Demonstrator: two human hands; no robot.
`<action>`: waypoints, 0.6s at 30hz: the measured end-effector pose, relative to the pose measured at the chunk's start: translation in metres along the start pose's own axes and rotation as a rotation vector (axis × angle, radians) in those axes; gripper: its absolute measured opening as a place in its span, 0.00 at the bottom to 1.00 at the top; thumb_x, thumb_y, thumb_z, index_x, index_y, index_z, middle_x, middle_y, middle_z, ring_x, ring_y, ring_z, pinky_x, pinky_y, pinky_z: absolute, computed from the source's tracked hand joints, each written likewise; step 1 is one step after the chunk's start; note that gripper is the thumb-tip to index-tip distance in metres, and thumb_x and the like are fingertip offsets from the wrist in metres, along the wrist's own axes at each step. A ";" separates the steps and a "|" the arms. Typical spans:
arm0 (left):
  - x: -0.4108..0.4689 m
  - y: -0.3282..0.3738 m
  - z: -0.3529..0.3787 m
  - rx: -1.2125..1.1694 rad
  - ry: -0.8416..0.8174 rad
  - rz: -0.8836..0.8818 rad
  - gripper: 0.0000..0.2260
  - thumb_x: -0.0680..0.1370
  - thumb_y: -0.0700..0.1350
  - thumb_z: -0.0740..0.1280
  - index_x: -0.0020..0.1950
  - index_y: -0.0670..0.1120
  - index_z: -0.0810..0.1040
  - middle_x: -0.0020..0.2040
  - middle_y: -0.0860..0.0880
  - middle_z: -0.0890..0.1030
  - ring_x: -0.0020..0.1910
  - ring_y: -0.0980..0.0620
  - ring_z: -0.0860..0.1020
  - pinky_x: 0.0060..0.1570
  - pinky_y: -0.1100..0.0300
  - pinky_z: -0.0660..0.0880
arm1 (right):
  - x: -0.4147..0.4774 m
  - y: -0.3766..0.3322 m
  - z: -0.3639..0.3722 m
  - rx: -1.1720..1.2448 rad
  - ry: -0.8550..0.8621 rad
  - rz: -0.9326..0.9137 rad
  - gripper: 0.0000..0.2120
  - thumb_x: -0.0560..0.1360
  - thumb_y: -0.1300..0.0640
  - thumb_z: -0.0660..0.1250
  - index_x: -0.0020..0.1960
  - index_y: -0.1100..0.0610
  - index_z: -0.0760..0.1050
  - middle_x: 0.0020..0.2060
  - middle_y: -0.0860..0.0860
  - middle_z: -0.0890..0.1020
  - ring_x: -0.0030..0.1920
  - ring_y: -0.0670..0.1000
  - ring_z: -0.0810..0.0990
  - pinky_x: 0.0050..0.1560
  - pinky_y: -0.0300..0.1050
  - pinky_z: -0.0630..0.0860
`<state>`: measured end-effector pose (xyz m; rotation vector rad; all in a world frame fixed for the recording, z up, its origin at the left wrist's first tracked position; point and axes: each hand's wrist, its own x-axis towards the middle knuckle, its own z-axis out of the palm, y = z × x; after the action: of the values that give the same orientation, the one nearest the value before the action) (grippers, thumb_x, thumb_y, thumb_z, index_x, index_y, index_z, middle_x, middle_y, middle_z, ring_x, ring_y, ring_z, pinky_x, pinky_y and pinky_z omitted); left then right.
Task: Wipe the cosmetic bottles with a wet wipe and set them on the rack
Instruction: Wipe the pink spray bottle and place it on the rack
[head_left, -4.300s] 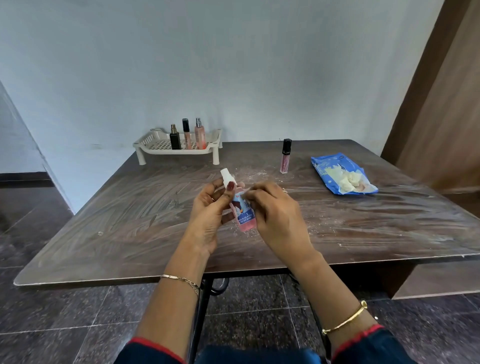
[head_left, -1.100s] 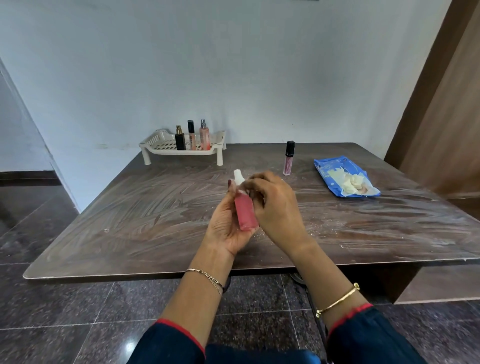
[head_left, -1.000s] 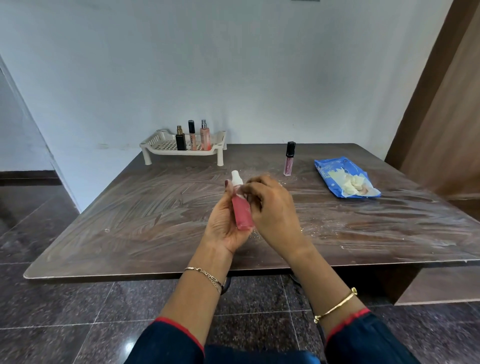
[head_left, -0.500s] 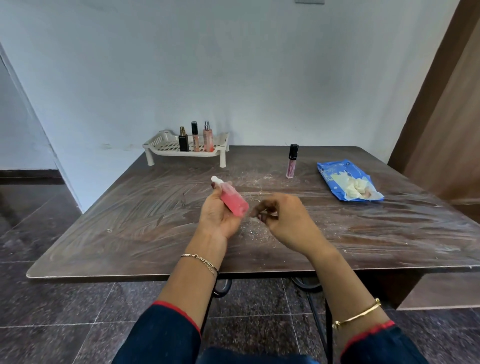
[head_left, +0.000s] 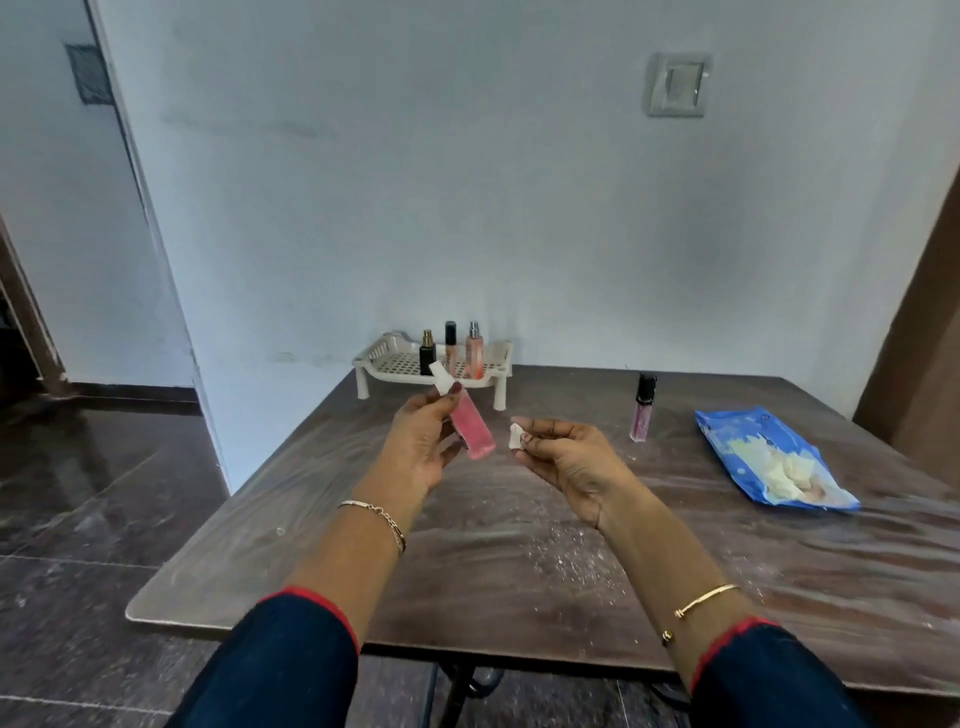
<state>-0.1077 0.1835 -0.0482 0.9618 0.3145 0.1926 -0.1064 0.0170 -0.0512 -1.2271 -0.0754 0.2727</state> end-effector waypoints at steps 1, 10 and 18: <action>0.007 0.010 -0.003 0.036 0.015 0.036 0.13 0.74 0.37 0.70 0.58 0.44 0.75 0.51 0.43 0.80 0.51 0.45 0.79 0.54 0.46 0.75 | 0.006 -0.001 0.005 -0.025 0.008 -0.004 0.09 0.72 0.75 0.66 0.47 0.64 0.80 0.39 0.55 0.83 0.42 0.49 0.82 0.47 0.39 0.81; 0.083 0.083 -0.012 0.181 0.149 0.277 0.13 0.74 0.37 0.71 0.58 0.44 0.75 0.56 0.39 0.79 0.49 0.43 0.77 0.53 0.42 0.76 | 0.081 -0.002 0.045 -0.251 0.104 -0.089 0.09 0.70 0.75 0.69 0.46 0.64 0.80 0.39 0.56 0.82 0.39 0.49 0.79 0.36 0.36 0.78; 0.166 0.090 -0.019 0.334 0.216 0.338 0.15 0.74 0.40 0.72 0.60 0.44 0.76 0.54 0.43 0.81 0.50 0.44 0.79 0.50 0.46 0.78 | 0.154 0.023 0.060 -0.281 0.057 -0.048 0.07 0.73 0.70 0.68 0.50 0.63 0.77 0.42 0.57 0.80 0.39 0.49 0.78 0.39 0.37 0.79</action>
<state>0.0397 0.2983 -0.0126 1.3269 0.3889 0.5686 0.0262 0.1168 -0.0665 -1.5087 -0.0964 0.1893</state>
